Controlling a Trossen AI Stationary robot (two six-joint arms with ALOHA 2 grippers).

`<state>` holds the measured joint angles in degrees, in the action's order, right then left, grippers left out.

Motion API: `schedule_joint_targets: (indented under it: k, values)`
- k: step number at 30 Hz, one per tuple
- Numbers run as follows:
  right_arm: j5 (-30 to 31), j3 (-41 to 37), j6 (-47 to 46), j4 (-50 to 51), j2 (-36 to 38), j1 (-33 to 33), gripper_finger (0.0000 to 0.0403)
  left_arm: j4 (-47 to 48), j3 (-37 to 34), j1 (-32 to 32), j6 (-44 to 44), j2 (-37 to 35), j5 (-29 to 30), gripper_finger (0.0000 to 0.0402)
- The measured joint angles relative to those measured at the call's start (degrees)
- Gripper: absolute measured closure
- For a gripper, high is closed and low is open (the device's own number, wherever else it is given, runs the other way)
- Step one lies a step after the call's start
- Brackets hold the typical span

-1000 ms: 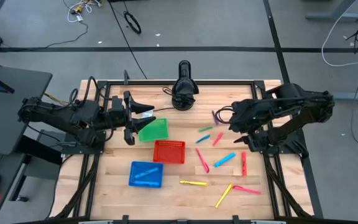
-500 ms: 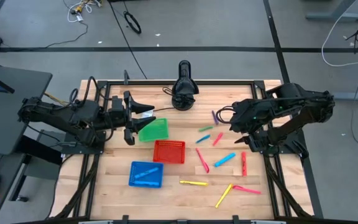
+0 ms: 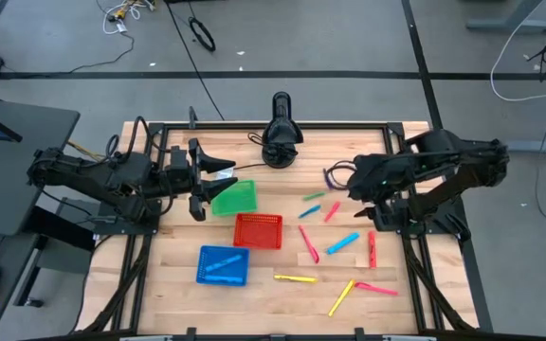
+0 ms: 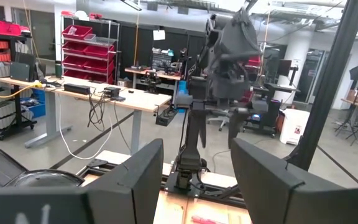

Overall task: Pick & Place Markers
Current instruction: Put the blue highlighter pen into the blue bin

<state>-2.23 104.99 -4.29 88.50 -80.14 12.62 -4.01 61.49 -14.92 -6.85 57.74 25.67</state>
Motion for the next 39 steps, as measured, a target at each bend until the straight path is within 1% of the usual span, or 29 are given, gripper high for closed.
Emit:
schedule_joint_targets:
  k: [3, 6, 15, 23, 31, 36, 39]
  values:
    - [0.5, -3.7, -0.6, -0.2, 0.0, 0.0, 0.0156, 0.0, 0.0, 0.0, 0.0, 0.0, 0.0, 0.0207]
    - [0.4, -7.7, 1.2, -1.5, 0.0, 0.1, 0.0156, 0.0, 0.0, 0.0, 0.0, 0.0, 0.0, 0.0207]
    - [0.3, -20.4, 5.1, -7.9, 0.5, 2.0, 0.0156, 0.0, 0.0, 0.0, 0.0, 0.0, 0.0, 0.0207]
    - [0.3, -30.0, 5.6, -14.1, 0.5, 3.6, 0.0156, 0.0, 0.0, 0.0, 0.0, 0.0, 0.0, 0.0207]
    - [0.2, -37.6, 6.9, -22.1, 0.5, 6.4, 0.0156, 0.0, 0.0, 0.0, 0.0, 0.0, 0.0, 0.0207]
    - [0.3, -42.6, 6.7, -26.5, 0.5, 6.6, 0.0156, 0.0, 0.0, 0.0, 0.0, 0.0, 0.0, 0.0207]
    - [0.3, -45.5, 6.5, -27.5, 0.5, 6.6, 0.0156, 0.0, 0.0, 0.0, 0.0, 0.0, 0.0, 0.0207]
